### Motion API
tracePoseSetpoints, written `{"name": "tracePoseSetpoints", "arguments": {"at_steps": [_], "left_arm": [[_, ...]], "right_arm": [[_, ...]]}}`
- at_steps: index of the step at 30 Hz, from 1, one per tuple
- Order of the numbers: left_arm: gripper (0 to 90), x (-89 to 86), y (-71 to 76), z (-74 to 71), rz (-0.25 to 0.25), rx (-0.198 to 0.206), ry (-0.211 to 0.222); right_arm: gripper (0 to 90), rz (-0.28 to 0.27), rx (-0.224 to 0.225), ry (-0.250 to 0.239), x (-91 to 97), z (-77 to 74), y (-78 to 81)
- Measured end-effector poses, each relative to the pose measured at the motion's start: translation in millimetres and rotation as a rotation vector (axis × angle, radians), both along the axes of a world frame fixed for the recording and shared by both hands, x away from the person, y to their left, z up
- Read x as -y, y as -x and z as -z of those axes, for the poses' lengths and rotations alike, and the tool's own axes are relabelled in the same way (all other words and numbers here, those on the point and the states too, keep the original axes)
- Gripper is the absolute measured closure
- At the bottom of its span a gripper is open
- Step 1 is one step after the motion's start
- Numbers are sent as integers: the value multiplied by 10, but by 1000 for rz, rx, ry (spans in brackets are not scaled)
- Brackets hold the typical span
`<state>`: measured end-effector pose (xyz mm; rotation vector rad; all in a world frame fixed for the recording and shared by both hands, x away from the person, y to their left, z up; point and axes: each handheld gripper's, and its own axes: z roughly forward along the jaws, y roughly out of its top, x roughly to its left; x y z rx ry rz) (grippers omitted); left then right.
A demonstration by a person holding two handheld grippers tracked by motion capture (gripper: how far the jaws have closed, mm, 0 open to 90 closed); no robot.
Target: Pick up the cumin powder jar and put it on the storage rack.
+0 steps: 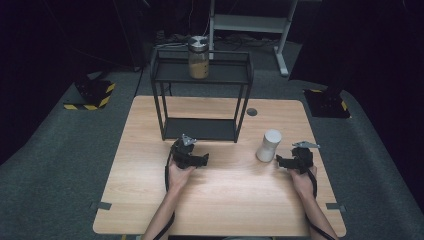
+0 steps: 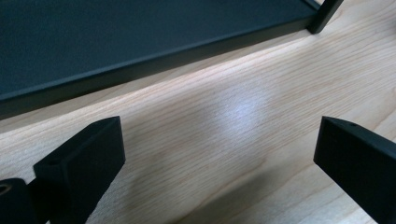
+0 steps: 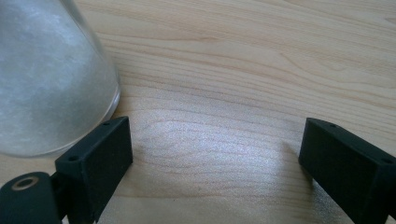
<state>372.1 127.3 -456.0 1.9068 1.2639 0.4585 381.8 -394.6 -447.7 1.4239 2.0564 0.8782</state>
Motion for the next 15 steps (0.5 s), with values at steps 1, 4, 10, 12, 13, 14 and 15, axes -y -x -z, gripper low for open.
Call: {"name": "tracePoseSetpoints", "arguments": {"at_steps": [1, 4, 10, 12, 13, 14, 15], "left_arm": [[21, -7, 1, 8, -2, -2, 2], [22, -14, -1, 31, -5, -4, 12], [22, 37, -30, 73, -2, -9, 10], [23, 60, -36, 72, -1, -11, 2], [23, 66, -34, 73, 0, -8, 0], [24, 68, -37, 74, 2, -8, 0], [24, 71, -40, 72, 2, -10, -1]], "right_arm": [[92, 0, 0, 0, -1, 0, 0], [92, 0, 0, 0, -1, 0, 0], [92, 0, 0, 1, -1, 0, 0], [92, -2, 0, 1, 0, 0, 0], [91, -2, 1, 1, 0, 0, 0], [91, -2, 1, 1, 0, 0, 0], [92, -2, 1, 1, 0, 0, 0]]}}
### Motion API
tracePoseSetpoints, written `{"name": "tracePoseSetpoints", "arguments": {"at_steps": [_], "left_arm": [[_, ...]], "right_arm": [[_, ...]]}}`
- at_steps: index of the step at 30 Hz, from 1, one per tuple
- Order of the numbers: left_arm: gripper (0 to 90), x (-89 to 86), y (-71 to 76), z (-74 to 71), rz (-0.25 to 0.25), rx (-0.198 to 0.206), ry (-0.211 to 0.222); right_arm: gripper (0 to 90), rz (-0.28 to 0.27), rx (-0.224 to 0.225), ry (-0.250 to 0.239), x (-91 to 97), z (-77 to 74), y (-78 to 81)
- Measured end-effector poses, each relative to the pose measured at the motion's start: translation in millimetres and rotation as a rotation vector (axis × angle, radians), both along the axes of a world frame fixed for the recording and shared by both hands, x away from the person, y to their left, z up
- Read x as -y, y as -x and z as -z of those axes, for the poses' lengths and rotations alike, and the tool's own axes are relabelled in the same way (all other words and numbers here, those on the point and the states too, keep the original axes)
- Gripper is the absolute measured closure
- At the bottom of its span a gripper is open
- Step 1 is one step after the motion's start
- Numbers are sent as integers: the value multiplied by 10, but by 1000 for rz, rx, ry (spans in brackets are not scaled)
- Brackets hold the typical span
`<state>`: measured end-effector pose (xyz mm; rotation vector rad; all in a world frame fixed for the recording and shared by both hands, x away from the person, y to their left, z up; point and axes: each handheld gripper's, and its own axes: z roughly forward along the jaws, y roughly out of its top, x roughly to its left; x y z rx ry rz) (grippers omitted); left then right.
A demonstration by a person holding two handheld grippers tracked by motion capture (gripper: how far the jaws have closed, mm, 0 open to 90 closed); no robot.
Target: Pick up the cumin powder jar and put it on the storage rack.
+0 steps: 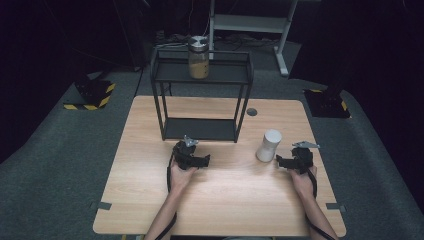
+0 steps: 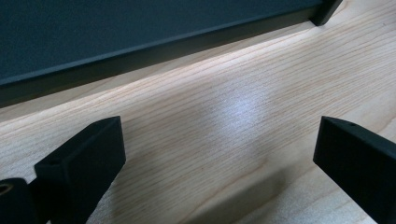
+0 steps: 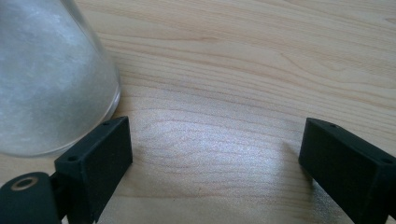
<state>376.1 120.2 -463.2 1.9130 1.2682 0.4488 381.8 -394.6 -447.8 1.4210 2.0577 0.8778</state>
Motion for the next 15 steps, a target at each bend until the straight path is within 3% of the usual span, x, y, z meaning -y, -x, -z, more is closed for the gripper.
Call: {"name": "tracePoseSetpoints", "arguments": {"at_steps": [3, 7, 15], "left_arm": [[26, -4, -36, -13, 4, -25, 3], [29, 1, -37, -14, 3, -25, 0], [29, 95, -26, -34, 1, -19, -48]], "right_arm": [[92, 0, 0, 0, -1, 0, 1], [91, 0, 0, 0, -1, 0, 1], [92, 1, 0, 0, -3, 1, 2]]}}
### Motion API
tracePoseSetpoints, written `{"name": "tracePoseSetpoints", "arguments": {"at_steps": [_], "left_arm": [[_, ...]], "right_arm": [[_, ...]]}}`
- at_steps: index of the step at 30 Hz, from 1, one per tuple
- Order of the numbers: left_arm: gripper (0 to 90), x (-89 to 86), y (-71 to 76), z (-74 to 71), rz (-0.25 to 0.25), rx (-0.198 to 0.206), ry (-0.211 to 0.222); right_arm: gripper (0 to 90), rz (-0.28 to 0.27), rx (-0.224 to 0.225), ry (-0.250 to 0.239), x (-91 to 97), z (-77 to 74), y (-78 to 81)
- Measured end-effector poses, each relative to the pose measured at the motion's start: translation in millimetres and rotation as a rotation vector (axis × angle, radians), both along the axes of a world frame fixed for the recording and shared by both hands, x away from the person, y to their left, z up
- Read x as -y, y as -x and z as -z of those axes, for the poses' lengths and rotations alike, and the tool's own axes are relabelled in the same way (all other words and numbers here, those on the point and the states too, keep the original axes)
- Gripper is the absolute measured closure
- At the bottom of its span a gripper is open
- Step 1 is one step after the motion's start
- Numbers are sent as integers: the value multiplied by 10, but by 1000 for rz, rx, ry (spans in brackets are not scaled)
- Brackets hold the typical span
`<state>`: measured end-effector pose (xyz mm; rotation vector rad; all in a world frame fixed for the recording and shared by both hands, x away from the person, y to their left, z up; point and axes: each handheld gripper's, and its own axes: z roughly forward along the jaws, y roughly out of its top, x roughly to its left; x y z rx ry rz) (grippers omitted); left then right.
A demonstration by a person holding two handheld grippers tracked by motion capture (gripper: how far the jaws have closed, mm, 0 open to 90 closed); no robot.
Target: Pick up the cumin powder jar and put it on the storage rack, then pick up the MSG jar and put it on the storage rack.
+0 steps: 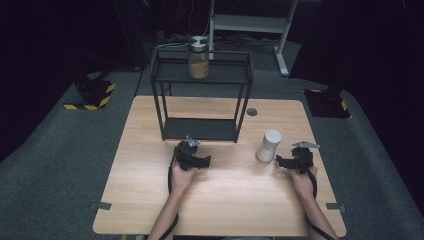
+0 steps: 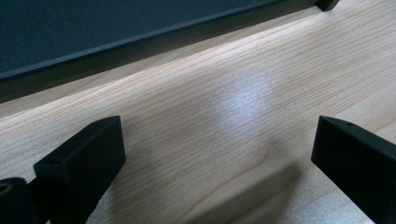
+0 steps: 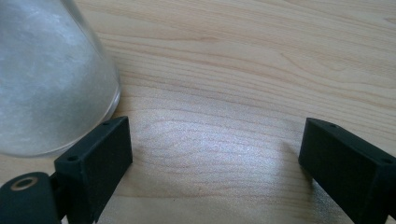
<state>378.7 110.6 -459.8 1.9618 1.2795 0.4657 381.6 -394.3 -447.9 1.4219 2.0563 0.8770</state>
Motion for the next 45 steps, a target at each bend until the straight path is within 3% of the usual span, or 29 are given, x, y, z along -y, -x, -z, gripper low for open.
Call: {"name": "tracePoseSetpoints", "arguments": {"at_steps": [7, 26, 35, 45], "left_arm": [[39, 34, 9, -8, -5, 4, -19], [41, 18, 9, -1, -8, 3, -5], [41, 8, 9, 3, -8, 4, 0], [41, -8, 6, 4, -7, 2, 7]], "right_arm": [[92, 0, 0, 0, 0, 0, 0], [52, -15, -10, 1, 4, -8, -21], [5, -72, -28, 8, 50, -24, -67], [5, -147, -29, 9, 93, -24, 4]]}}
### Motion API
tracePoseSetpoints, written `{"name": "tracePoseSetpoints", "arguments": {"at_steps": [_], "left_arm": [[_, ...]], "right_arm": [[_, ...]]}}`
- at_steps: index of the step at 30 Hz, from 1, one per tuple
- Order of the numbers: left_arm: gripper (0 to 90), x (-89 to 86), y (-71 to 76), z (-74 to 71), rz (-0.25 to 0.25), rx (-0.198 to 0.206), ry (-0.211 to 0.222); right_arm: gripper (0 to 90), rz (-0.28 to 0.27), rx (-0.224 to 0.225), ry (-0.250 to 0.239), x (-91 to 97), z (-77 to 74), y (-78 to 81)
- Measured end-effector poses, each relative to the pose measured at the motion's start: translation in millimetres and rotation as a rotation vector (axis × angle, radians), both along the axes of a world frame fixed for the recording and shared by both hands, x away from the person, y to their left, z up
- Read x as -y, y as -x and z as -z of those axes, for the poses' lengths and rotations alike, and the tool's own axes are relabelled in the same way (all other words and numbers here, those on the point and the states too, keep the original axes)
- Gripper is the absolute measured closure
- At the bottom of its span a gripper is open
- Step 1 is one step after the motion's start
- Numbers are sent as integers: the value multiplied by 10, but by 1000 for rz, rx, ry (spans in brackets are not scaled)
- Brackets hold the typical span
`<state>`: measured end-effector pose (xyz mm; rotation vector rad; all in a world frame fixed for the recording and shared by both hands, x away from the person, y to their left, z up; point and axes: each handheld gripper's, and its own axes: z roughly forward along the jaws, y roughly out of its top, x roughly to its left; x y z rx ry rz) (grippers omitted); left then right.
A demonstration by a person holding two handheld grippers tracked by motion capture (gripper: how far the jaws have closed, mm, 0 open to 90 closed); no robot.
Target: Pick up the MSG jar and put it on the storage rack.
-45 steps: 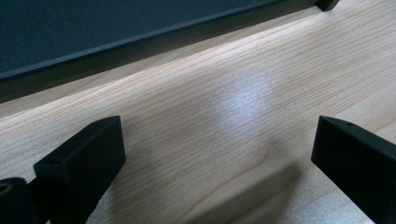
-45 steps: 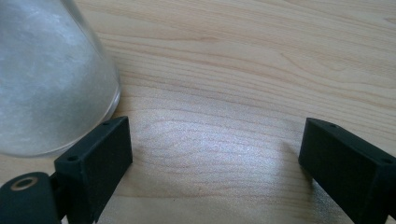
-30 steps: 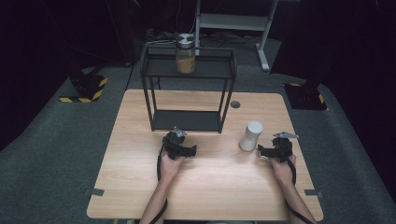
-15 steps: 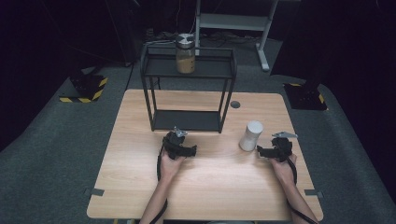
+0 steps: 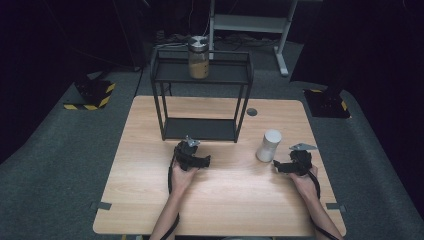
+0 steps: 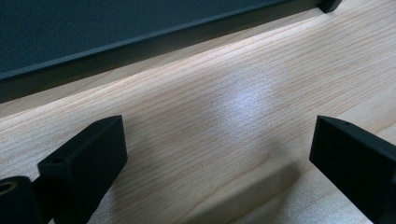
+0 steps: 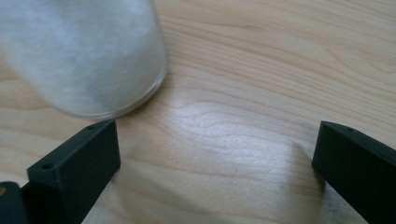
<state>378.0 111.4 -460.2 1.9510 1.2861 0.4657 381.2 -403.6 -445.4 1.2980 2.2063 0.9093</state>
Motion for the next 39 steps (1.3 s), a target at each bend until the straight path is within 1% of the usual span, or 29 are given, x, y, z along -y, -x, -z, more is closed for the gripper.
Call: {"name": "tracePoseSetpoints", "arguments": {"at_steps": [5, 9, 11, 15, 16, 19, 22, 25, 31, 39], "left_arm": [[41, 0, 0, 0, 0, 0, 0], [41, -7, -2, -1, 1, -1, 2], [41, -2, -1, 0, 0, 0, 1], [41, -4, -1, 0, 0, -1, 2], [41, -7, -1, 0, 0, -1, 3], [41, -29, -3, 8, 0, -1, 15], [41, -36, -4, 10, 0, -1, 19], [41, -37, -4, 10, 0, -1, 20], [41, -42, -5, 11, 0, -2, 22], [41, -51, -7, 10, 1, -3, 25]], "right_arm": [[5, -37, -3, -16, 37, -3, 43], [8, -66, 5, -27, 46, -20, 92], [10, -86, 16, -31, 49, -35, 109], [21, -107, 28, -42, 13, -90, 135], [24, -119, 39, -43, 8, -103, 142], [24, -138, 55, -51, -13, -145, 151], [24, -160, 67, -59, -30, -192, 148], [24, -171, 73, -72, -49, -243, 145], [26, -196, 95, -77, -79, -334, 122], [30, -207, 119, -96, -102, -418, 65]]}}
